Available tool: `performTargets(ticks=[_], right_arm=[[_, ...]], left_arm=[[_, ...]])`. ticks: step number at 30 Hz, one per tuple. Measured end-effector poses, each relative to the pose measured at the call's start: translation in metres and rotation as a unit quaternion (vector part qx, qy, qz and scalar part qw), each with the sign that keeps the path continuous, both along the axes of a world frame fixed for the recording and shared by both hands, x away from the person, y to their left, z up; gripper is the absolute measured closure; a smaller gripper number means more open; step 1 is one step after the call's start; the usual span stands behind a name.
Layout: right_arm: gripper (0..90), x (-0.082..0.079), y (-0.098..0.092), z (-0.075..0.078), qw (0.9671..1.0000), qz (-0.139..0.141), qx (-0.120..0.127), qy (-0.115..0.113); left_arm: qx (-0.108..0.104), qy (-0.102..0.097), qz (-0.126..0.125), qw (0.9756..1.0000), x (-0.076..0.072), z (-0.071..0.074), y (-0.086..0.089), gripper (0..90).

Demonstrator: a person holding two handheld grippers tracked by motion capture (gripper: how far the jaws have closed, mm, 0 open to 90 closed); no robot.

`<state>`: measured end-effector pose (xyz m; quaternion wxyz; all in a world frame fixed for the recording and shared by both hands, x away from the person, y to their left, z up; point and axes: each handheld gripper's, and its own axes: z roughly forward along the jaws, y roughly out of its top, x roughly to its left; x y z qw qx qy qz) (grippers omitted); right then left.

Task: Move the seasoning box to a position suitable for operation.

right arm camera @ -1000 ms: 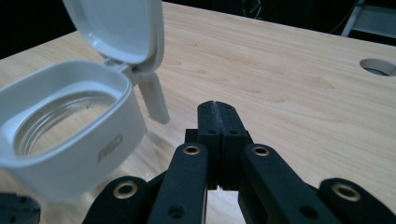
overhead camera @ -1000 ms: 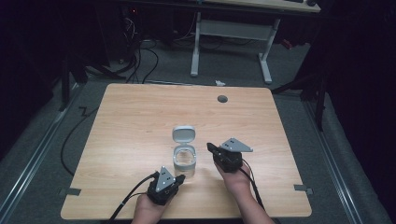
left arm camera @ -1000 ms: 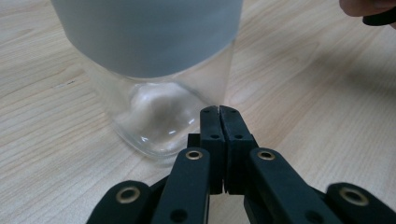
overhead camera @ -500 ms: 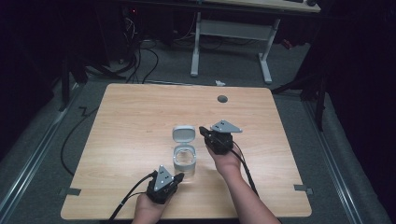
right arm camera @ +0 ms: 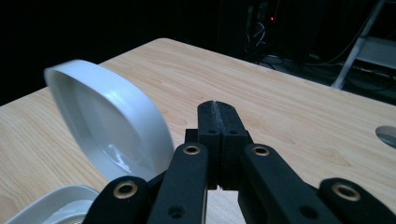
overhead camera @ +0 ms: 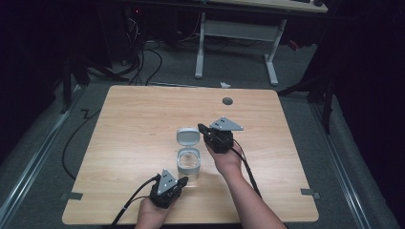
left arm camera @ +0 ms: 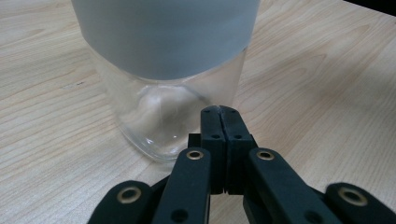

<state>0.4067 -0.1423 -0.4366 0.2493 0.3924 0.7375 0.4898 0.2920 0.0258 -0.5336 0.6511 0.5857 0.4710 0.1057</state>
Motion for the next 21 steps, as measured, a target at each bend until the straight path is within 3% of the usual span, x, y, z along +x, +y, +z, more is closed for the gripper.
performTargets(ticks=[7, 21], right_arm=[[90.0, -0.011, 0.002, 0.007, 0.9999, 0.009, -0.007, -0.009], [90.0, -0.036, 0.001, -0.001, 0.9996, 0.027, -0.002, -0.009]], left_arm=[[-0.002, 0.001, 0.000, 1.0000, 0.000, 0.000, 0.000, 89.3], [-0.005, 0.003, -0.003, 1.0000, 0.000, 0.000, 0.000, 89.3]])
